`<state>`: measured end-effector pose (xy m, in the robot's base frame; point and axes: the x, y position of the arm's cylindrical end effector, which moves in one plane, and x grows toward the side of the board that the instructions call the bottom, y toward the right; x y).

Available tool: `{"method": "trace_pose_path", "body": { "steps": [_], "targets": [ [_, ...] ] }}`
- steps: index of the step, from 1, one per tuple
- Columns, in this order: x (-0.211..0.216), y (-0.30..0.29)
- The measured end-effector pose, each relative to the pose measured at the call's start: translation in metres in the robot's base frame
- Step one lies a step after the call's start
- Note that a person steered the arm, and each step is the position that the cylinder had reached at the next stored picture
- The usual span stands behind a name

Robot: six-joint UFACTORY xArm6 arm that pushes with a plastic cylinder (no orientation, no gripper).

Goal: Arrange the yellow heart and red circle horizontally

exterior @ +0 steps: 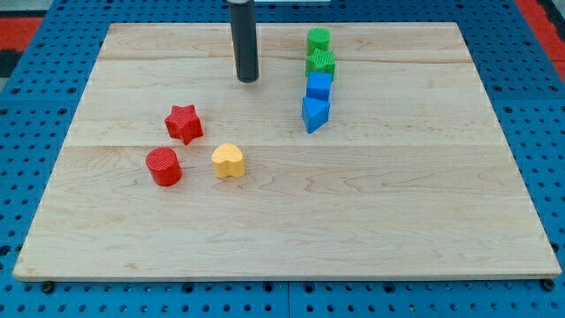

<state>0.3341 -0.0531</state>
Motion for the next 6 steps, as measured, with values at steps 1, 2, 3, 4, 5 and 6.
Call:
{"method": "trace_pose_path", "body": {
  "steps": [1,2,3,4,5,6],
  "targets": [
    [0.047,0.0],
    [0.096,-0.001],
    [0.123,-0.032],
    [0.124,-0.083],
    [0.117,-0.097],
    [0.09,-0.078]
  ]
}}
